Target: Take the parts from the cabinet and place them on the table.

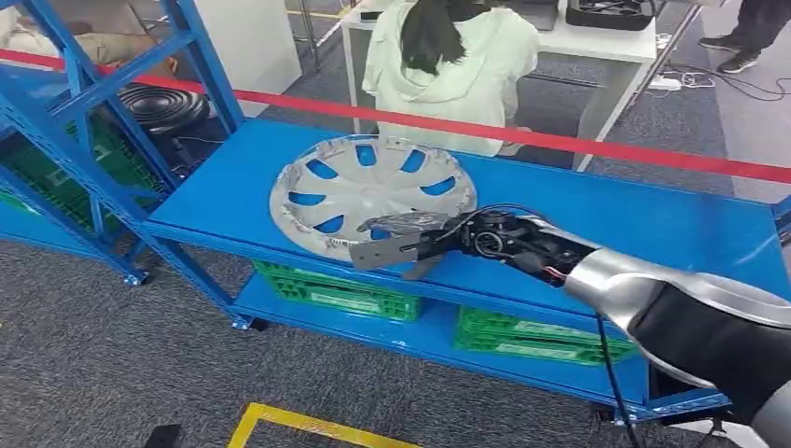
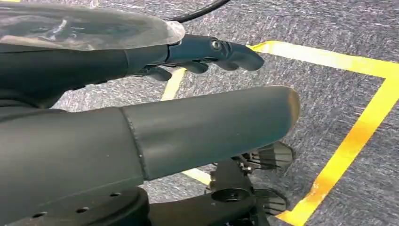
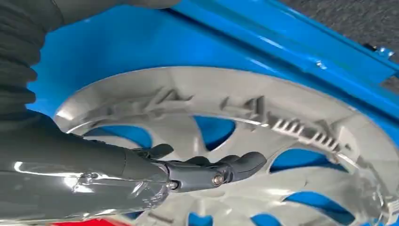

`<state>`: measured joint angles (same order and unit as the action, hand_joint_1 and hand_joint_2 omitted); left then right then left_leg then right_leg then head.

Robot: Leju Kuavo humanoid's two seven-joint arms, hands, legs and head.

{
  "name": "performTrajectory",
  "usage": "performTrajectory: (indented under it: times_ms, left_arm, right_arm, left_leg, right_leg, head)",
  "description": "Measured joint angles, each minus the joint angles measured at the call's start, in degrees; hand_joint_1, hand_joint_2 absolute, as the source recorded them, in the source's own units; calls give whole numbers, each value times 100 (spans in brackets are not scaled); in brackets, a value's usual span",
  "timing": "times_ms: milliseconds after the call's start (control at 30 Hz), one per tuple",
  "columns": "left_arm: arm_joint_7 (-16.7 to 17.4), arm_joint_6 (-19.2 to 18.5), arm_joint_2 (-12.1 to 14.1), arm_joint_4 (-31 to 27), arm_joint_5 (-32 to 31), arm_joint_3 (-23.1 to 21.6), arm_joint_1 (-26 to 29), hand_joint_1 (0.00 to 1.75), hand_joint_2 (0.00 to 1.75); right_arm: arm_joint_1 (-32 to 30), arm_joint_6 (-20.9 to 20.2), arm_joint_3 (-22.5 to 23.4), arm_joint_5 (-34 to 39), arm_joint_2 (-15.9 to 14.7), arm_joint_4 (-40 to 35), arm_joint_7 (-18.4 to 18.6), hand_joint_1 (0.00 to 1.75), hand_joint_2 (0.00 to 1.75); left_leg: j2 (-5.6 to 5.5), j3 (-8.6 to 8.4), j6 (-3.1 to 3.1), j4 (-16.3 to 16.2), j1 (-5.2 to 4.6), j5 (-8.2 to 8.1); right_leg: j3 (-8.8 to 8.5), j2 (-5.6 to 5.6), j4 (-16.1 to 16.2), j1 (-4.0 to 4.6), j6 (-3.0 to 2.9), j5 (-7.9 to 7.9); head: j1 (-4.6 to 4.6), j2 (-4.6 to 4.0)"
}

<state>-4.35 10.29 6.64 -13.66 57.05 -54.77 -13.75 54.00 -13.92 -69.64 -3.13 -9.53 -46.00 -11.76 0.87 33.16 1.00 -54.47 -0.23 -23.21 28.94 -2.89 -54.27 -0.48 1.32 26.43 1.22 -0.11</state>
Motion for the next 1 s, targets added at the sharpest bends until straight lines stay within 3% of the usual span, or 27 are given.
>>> performTrajectory:
  times_ms: [233,667,867,1000]
  left_arm:
    - [-17,-17,0,0,-2,0,39,0,0]
    - [-48,-15,-4,0,-33,0,72,0,0]
    - [-85,-9,-26,0,-20,0,74,0,0]
    - [-114,-15,-31,0,-20,0,76,0,0]
  right_arm:
    - [10,109,85,7,430,664,-114,0,175]
    - [49,168,199,-18,780,1200,-269,0,175]
    - [49,160,225,-378,894,1379,-308,0,175]
    - [53,197,179,-1057,963,1518,-64,0,175]
  left_leg:
    - [0,0,0,0,0,0]
    - [0,0,0,-1,0,0]
    - [1,0,0,-1,0,0]
    - [1,0,0,-1,0,0]
  right_leg:
    - [1,0,0,0,0,0]
    - [2,0,0,-1,0,0]
    - [2,1,0,-1,0,0]
    - [3,1,0,-1,0,0]
  head:
    - [0,0]
    - [0,0]
    - [2,0]
    - [0,0]
